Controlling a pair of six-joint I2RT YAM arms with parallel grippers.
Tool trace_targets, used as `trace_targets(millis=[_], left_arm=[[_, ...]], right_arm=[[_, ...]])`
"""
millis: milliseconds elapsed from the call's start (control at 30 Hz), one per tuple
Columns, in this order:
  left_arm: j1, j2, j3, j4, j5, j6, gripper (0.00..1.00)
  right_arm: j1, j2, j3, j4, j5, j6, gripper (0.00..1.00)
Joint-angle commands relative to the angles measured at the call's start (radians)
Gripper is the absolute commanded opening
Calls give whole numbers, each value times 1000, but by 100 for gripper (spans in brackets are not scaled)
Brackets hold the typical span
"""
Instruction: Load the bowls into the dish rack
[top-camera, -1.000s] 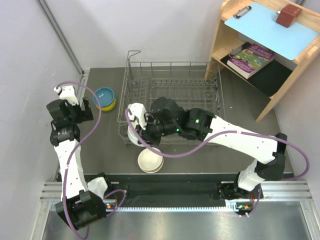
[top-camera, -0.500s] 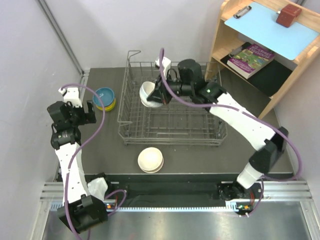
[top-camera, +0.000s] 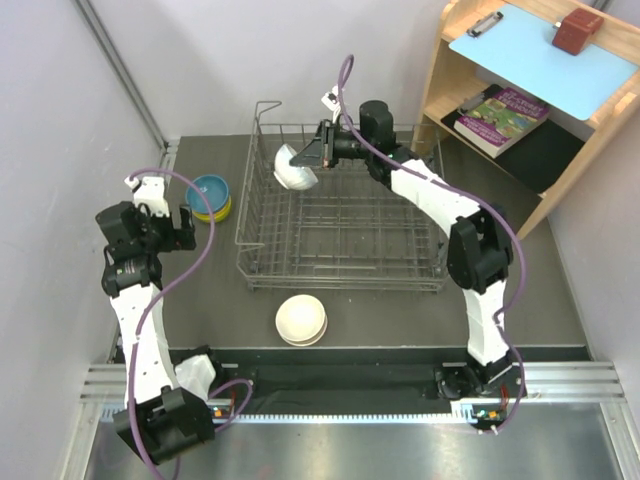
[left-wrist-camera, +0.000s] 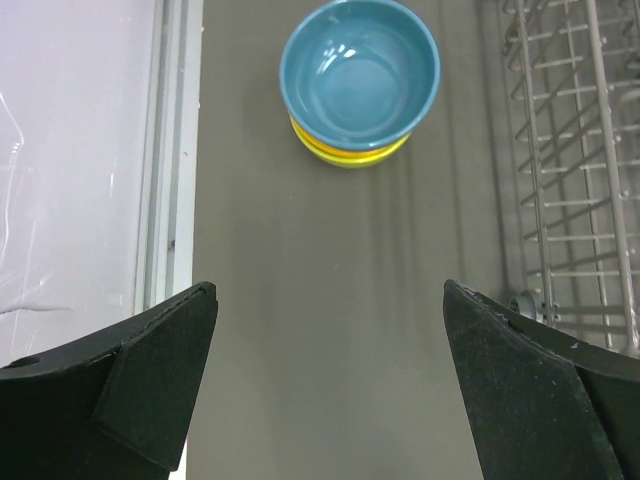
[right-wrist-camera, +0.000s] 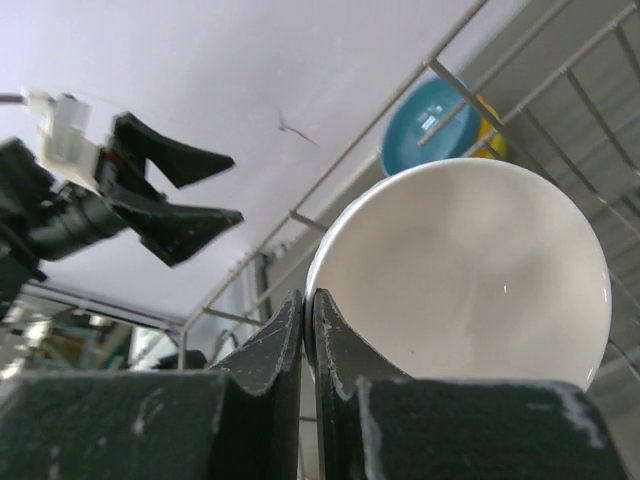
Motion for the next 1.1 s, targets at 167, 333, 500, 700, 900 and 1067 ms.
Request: trace_targets(millis=[167, 333, 500, 700, 900, 1067], left_arm=[[8, -38, 2, -83, 22, 55, 99], [8, -38, 14, -105, 25, 64, 99], [8, -33, 5, -99, 39, 53, 99], [8, -35, -18, -88, 50, 55, 99], [8, -38, -29, -85, 56, 58, 99], [6, -39, -36, -84, 65, 59, 99]], right_arm=[[-50, 191, 118, 648, -125, 516, 0], [-58, 278, 117, 814, -104, 668, 0], [-51, 354, 104, 938, -73, 778, 0], [-45, 403, 92, 981, -36, 840, 0], [-30, 444, 101, 1017, -9, 896, 0], [-7, 455, 86, 1038, 9, 936, 0]])
